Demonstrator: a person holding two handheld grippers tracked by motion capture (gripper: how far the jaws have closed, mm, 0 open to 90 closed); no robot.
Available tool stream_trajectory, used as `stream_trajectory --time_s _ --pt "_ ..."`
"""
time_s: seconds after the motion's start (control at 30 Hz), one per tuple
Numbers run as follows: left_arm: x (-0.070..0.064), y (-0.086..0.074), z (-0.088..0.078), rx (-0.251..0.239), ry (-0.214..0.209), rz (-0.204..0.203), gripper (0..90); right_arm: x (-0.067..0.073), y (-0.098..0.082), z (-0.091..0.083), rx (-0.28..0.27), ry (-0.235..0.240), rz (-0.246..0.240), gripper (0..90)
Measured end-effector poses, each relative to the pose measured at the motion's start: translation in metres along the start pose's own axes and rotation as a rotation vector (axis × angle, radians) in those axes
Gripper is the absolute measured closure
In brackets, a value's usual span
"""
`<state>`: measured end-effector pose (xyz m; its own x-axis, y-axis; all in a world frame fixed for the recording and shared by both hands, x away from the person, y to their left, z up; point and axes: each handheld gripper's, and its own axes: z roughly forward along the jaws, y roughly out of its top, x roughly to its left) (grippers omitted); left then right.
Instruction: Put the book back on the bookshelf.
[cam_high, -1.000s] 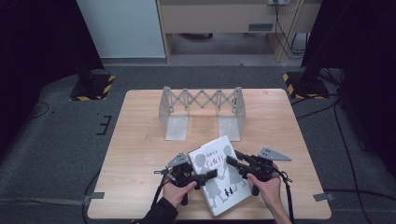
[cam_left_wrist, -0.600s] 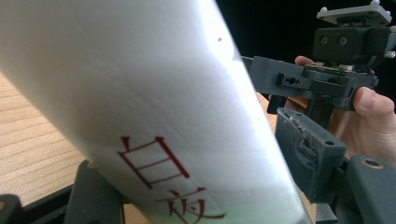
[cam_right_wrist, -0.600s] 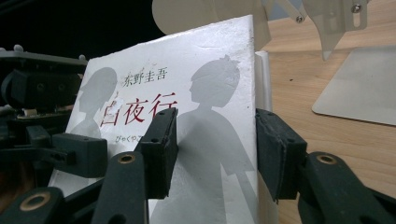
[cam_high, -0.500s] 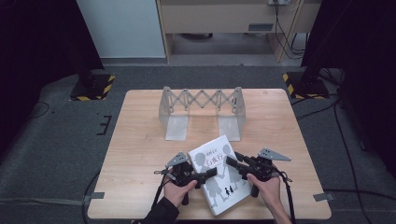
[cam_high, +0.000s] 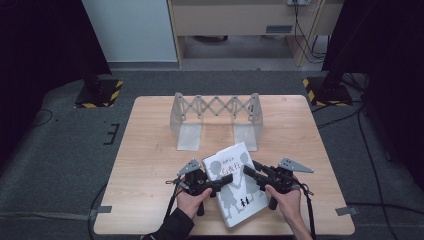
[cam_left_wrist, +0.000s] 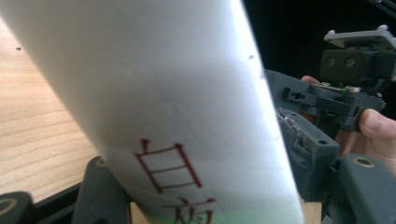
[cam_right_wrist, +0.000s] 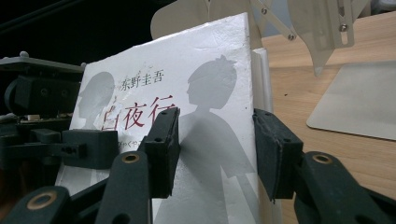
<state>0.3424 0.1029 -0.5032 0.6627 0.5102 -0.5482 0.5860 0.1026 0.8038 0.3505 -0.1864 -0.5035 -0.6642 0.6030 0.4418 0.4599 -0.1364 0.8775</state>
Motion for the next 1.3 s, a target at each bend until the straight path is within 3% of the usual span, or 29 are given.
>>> stream_trajectory --time_s 0.23,0.57,0.67,0.9,1.13,1.3 --pt "-0.004 0.011 -0.001 0.009 -0.016 0.017 43.7 -0.008 0.003 -0.007 -0.001 -0.006 0.017 44.5" --pt "-0.009 0.026 -0.010 0.014 -0.016 0.045 47.9 -0.024 0.008 -0.022 -0.025 -0.106 0.009 34.0" --pt "-0.012 0.030 -0.012 0.014 -0.028 0.054 49.7 -0.029 0.009 -0.026 0.016 -0.191 -0.051 34.7" --pt "-0.021 0.035 -0.015 0.007 -0.037 0.091 51.5 -0.039 0.008 -0.034 0.095 -0.307 -0.110 31.2" --pt "-0.025 0.039 -0.020 -0.001 -0.031 0.110 51.8 -0.054 0.007 -0.044 0.165 -0.407 -0.122 28.8" --pt "-0.025 0.042 -0.025 -0.011 -0.016 0.126 51.8 -0.066 0.002 -0.047 0.263 -0.499 -0.130 26.9"
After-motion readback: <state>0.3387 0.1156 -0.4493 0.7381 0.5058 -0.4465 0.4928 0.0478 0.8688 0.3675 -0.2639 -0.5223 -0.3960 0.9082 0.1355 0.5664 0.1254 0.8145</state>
